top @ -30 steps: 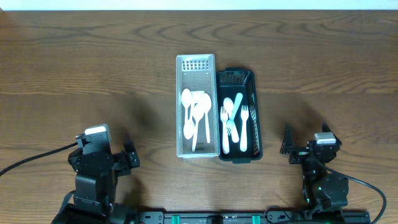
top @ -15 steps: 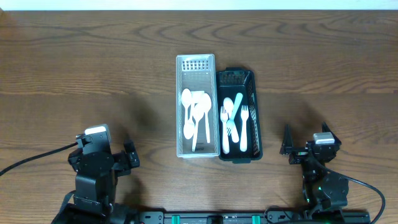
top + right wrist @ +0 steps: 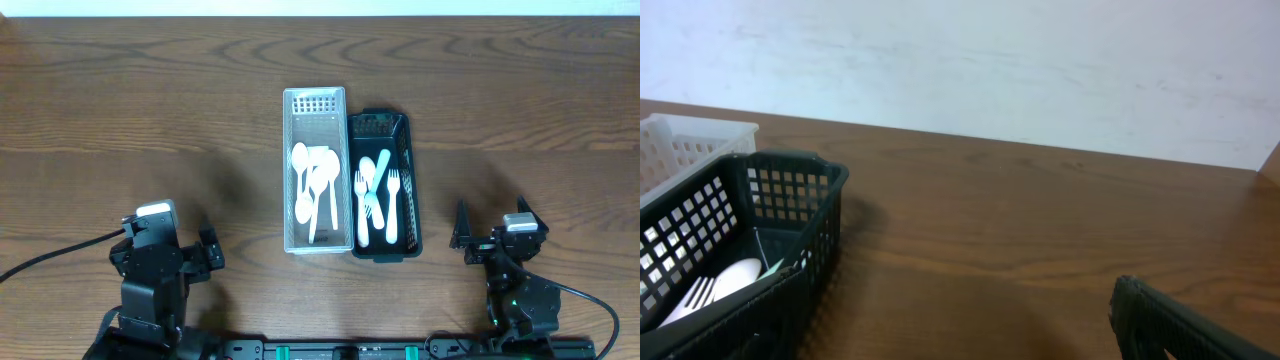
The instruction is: Pack container
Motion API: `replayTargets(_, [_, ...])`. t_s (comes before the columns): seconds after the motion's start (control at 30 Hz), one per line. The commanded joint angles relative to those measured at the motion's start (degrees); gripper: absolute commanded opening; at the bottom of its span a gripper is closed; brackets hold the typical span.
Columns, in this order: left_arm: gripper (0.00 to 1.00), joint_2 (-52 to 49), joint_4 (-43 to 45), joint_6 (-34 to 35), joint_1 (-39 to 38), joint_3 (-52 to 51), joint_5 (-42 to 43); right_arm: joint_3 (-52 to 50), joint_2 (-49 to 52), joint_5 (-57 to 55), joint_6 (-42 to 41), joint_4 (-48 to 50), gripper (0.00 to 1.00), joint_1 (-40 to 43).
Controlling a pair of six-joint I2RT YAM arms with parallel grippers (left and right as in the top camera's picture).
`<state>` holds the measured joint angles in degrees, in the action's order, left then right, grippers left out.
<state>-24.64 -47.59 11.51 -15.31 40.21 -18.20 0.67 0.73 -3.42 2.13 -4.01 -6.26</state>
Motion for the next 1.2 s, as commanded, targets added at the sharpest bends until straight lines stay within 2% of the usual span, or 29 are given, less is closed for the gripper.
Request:
replayTargets(0.0, [0.98, 0.72, -0.55, -0.96, 2.56, 0.07, -0.35, -0.37, -0.39, 0.24, 0.72, 0.02, 0.99, -0.52])
replayTargets(0.2, [0.98, 7.76, -6.51, -1.81, 10.08, -0.09, 1.64, -0.37, -0.39, 0.24, 0.72, 0.02, 0.99, -0.52])
replayTargets(0.37, [0.98, 17.00, -4.37, -10.54, 11.50, -5.01, 2.56, -0.37, -0.39, 0.24, 0.72, 0.02, 0.99, -0.52])
replayTargets(0.43, [0.98, 19.65, -1.01, -13.90, 11.50, -8.52, 4.85, -0.37, -0.39, 0.24, 0.72, 0.02, 0.99, -0.52])
replayTargets(0.6, [0.98, 22.32, 16.92, -20.94, 11.50, -19.30, 12.68, -0.37, -0.39, 0.24, 0.70, 0.02, 0.99, -0.52])
replayTargets(0.73, [0.98, 22.62, 30.75, -22.51, 11.50, -26.36, 15.32, -0.37, -0.39, 0.24, 0.72, 0.02, 0.99, -0.52])
replayTargets(0.83, [0.98, 24.28, 37.70, -23.02, 11.50, -30.93, 16.92, -0.37, -0.39, 0.24, 0.72, 0.02, 0.99, -0.52])
replayTargets(0.97, [0.98, 24.55, 43.74, -20.61, 11.50, -36.35, 19.37, -0.37, -0.39, 0.24, 0.72, 0.02, 0.99, -0.52])
replayTargets(1.17, [0.98, 24.55, 43.87, -17.55, 11.50, -40.00, 23.58, -0.37, -0.39, 0.24, 0.72, 0.02, 0.99, -0.52])
